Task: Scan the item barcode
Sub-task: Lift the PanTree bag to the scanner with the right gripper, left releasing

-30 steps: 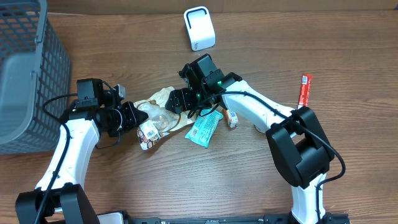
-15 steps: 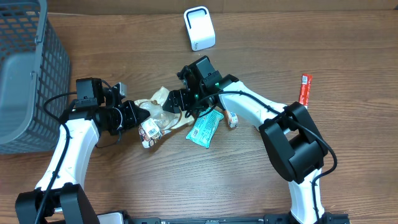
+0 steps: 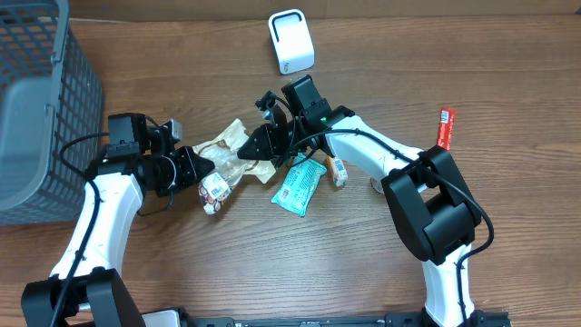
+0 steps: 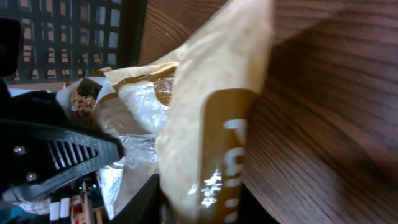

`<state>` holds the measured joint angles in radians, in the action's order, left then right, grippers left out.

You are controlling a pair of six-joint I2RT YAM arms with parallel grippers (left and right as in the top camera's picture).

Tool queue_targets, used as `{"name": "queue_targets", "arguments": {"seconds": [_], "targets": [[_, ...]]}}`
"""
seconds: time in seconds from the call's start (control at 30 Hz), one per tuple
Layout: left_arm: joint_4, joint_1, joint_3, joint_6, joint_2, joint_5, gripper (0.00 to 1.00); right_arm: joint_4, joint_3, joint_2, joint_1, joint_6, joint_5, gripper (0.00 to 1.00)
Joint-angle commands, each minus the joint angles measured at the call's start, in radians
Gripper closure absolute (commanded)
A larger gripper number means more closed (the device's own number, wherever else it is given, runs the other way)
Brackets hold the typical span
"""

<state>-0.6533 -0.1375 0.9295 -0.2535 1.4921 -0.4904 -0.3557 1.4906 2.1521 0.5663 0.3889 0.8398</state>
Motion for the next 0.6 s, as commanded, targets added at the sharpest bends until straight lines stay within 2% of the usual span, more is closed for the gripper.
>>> {"name": "queue_targets", "arguments": {"seconds": [0.0,0.03,0.07,0.3,0.37,0.4,0.43,0.57], "targets": [[0.023,0.006,0.024,0.014,-0.015,0.092,0.62,0.007,0.001,0.004,0.013,-0.039,0.058,0.82],[0.03,0.006,0.024,0.014,-0.015,0.116,0.51,0.006,0.001,0.004,0.013,-0.05,0.045,0.84],[0.039,0.006,0.024,0.014,-0.015,0.144,0.47,0.005,0.001,0.004,0.013,-0.053,0.032,0.85],[0.187,0.006,0.024,-0.006,-0.015,0.253,0.34,-0.002,0.003,-0.027,0.008,-0.09,-0.146,0.94],[0.242,0.006,0.024,-0.005,-0.015,0.276,0.18,-0.003,0.003,-0.058,0.006,-0.123,-0.197,0.96],[0.268,0.006,0.025,-0.005,-0.015,0.294,0.16,-0.005,0.004,-0.082,0.006,-0.142,-0.233,0.96],[0.292,0.006,0.024,-0.005,-0.015,0.318,0.01,-0.009,0.005,-0.108,0.006,-0.167,-0.277,0.96],[0.327,0.006,0.024,-0.005,-0.015,0.433,0.0,-0.031,0.017,-0.208,0.015,-0.303,-0.468,0.96]]}}
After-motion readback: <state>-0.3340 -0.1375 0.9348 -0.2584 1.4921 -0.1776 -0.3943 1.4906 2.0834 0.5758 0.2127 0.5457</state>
